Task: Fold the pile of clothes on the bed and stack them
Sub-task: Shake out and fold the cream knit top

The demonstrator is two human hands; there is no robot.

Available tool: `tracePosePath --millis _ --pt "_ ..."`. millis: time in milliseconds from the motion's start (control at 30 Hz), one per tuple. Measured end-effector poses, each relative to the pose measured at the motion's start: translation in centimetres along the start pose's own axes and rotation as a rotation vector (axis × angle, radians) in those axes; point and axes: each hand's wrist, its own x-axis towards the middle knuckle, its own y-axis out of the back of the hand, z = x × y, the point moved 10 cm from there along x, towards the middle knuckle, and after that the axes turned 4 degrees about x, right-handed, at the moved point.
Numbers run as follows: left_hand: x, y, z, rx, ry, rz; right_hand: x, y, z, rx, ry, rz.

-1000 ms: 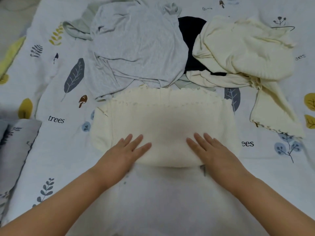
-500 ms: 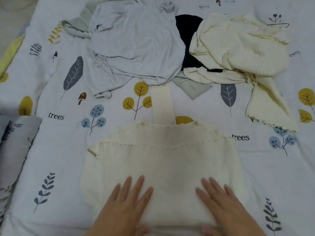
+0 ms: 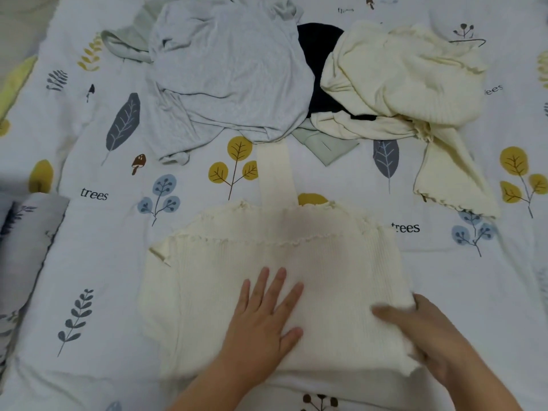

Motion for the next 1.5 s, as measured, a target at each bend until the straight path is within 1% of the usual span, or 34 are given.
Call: tracePosePath --millis 67,100,133,167,200,267,300,333,367,433,500,567,633,667,767,833,867,900,933,967,1000,1033,1067,1100,1133,1167,1200,1233,1267,1300,1367,1433,1500 --pt "0.0 0.4 -0.4 0.015 0.032 -0.032 -1.7 -1.5 -1.0 0.101 -0.015 -0.135" --pt "0.1 0.9 -0.3 -0.035 0.037 -0.002 -2.5 -2.0 -1.8 0.122 0.016 -0.159" --pt "0.2 1.0 -0.5 -0.184 0.053 0.000 -3.4 -2.4 -2.8 0.122 0.072 -0.158" --pt "0.3 0.9 -0.6 -0.383 0.092 -0.058 -4.4 -2.7 -3.9 0.092 0.142 -0.132" --pt "0.3 1.5 -0.5 -0.645 0.136 -0.089 -5.5 -3.1 -4.9 0.043 0.223 -0.084" --pt "-0.3 4.3 -0.2 -1.229 0.182 -0.047 -8.2 -4.6 -6.9 -0.079 0.384 0.002" --pt "-0.5 5.7 -0.2 -1.451 0.179 -0.034 -9.7 -5.9 -7.7 -0.160 0.459 0.033" --pt "-0.7 6.7 -0.2 -1.618 0.154 -0.040 -11.2 -7.6 -8.4 -0.255 0.530 0.057" --pt "-0.8 7.6 -0.5 -1.735 0.127 -0.042 -12.5 -9.4 -8.8 -0.360 0.592 0.071" --pt "-1.4 9.0 -2.5 -1.840 0.132 0.001 -14.5 -13.4 -9.1 -0.567 0.694 0.085" --pt "-2.4 9.9 -5.2 -1.830 0.160 0.060 -15.4 -17.4 -8.8 -0.703 0.784 0.081" --pt "-3.7 10.0 -8.4 -1.737 0.257 0.145 -15.2 -21.3 -7.9 -0.768 0.848 0.050" --pt "-4.8 9.7 -12.0 -1.533 0.388 0.238 -14.6 -25.1 -6.5 -0.822 0.873 -0.018" --pt "-5.1 9.3 -13.5 -1.419 0.450 0.261 -14.3 -26.8 -5.7 -0.846 0.862 -0.080" --pt "-5.4 7.1 -17.1 -1.024 0.659 0.243 -13.7 -30.4 -2.8 -0.867 0.797 -0.339" --pt "-5.1 6.0 -18.1 -0.816 0.693 0.251 -13.9 -30.9 -1.9 -0.839 0.825 -0.447" --pt "-4.7 6.0 -18.4 -0.736 0.675 0.280 -14.2 -30.5 -2.1 -0.803 0.864 -0.458" --pt "-4.5 6.0 -18.7 -0.700 0.650 0.308 -14.6 -29.9 -2.6 -0.789 0.924 -0.419" --pt "-4.4 5.9 -18.9 -0.727 0.617 0.324 -14.8 -28.6 -3.6 -0.775 1.017 -0.303" --pt "-4.4 5.6 -19.2 -0.819 0.597 0.326 -14.9 -26.7 -4.7 -0.730 1.101 -0.140" --pt "-4.6 5.1 -19.4 -0.964 0.586 0.311 -14.7 -24.5 -5.5 -0.660 1.130 0.010" --pt "-4.8 4.6 -19.4 -1.083 0.579 0.280 -14.2 -22.7 -6.0 -0.595 1.117 0.122" --pt "-5.1 4.2 -19.5 -1.136 0.584 0.254 -13.2 -21.4 -6.3 -0.587 1.058 0.183" --pt "-5.7 4.2 -19.5 -1.033 0.618 0.225 -11.9 -20.7 -6.3 -0.647 0.956 0.217" --pt "-6.3 4.6 -19.8 -0.802 0.677 0.232 -10.5 -20.1 -5.9 -0.722 0.844 0.213" --pt "-7.0 5.7 -20.0 -0.495 0.742 0.283 -9.3 -19.6 -5.5 -0.760 0.773 0.223" --pt "-7.2 7.4 -19.3 -0.269 0.742 0.381 -8.7 -19.4 -5.6 -0.777 0.745 0.233" --pt "-7.0 9.0 -17.6 -0.138 0.661 0.493 -8.3 -19.7 -5.8 -0.774 0.757 0.248" --pt "-6.6 10.0 -15.8 -0.052 0.537 0.582 -8.1 -20.3 -6.1 -0.784 0.789 0.256" --pt "-5.9 9.9 -14.2 0.005 0.425 0.598 -7.9 -21.3 -6.1 -0.832 0.814 0.253" --pt "-4.6 7.5 -13.2 0.047 0.295 0.456 -6.8 -23.1 -5.4 -0.976 0.848 0.235" --pt "-4.3 4.6 -14.7 0.010 0.313 0.326 -5.4 -24.0 -4.1 -1.063 0.849 0.217" --pt "-4.7 2.8 -16.6 -0.047 0.351 0.314 -4.5 -24.2 -3.2 -1.060 0.858 0.212"
